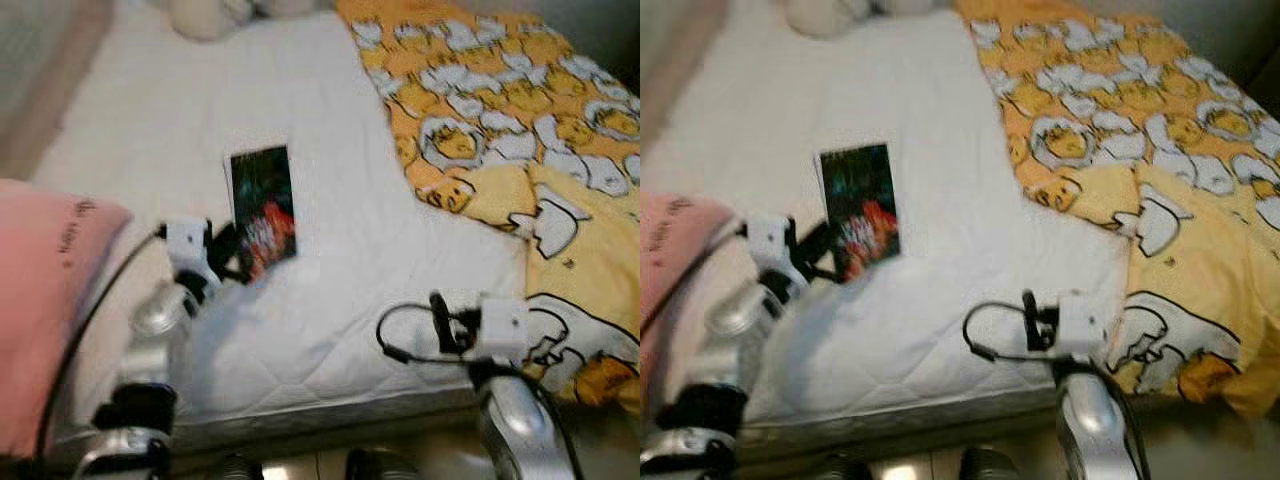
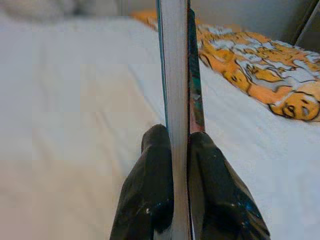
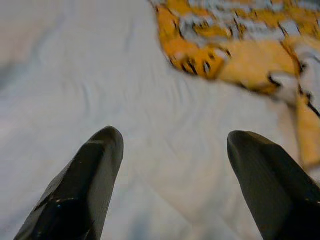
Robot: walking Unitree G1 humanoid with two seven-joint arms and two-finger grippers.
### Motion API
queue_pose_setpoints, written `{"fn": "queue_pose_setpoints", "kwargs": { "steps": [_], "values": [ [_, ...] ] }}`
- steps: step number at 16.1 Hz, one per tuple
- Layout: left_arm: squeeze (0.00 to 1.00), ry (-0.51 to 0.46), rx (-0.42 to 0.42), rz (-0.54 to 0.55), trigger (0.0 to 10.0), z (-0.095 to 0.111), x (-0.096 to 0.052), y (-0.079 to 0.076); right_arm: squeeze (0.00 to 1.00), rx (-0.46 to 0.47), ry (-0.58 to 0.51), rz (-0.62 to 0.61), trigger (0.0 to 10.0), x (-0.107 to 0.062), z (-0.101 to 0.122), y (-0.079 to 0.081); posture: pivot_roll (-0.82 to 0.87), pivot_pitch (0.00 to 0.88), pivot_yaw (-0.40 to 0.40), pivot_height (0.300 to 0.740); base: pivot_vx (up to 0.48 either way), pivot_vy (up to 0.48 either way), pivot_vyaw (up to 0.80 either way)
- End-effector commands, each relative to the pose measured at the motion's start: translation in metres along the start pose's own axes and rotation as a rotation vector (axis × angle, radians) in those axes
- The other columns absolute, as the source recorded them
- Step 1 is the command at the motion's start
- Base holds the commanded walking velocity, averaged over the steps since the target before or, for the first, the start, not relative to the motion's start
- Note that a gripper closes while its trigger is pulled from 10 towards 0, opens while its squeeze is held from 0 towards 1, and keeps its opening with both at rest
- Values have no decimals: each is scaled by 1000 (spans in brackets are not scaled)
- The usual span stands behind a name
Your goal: Clean up the room
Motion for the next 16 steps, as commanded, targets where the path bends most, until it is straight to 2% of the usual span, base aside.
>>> {"fn": "queue_pose_setpoints", "kwargs": {
  "steps": [1,2,3,6,8,13,14,16],
  "values": [
    [0,-47,50,-28,0,15,7,-6,0,5,-5,-32,10000,3,-1,-6,54,0,-47,740,0,0,0],
    [0,-70,61,-41,0,24,11,-9,0,18,-40,-39,10000,12,6,-6,66,0,-40,740,0,0,0],
    [0,-94,127,-92,0,31,16,-22,0,32,-81,-53,10000,21,15,-5,66,0,-36,740,0,0,0],
    [0,-125,120,-167,0,40,27,-43,0,43,-138,-44,10000,32,23,2,61,0,-25,740,0,410,0],
    [0,-133,118,-206,0,43,32,-49,0,32,-181,-31,10000,36,31,6,54,0,-23,740,0,480,0],
    [0,-112,137,-221,0,43,38,-51,0,36,-203,-10,10000,42,32,10,57,0,-25,740,0,480,0],
    [0,-92,169,-232,0,39,40,-52,0,36,-203,-11,10000,43,32,10,57,0,-27,740,0,480,0],
    [0,-26,219,-283,0,33,50,-54,0,42,-194,-8,10000,44,30,10,59,0,-38,740,0,0,0]
  ]
}}
Point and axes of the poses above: a point about 5 cm out from each wrist's last joint towards the gripper, its own x axis pointing out of the wrist towards the gripper, its own z axis along the axis of the wrist's last joint, y = z × x, the point moved 2 cm from there along x, pointing out of the wrist towards the gripper, and after that the axes turned 2 degrees about -x, right-handed, at the moved point
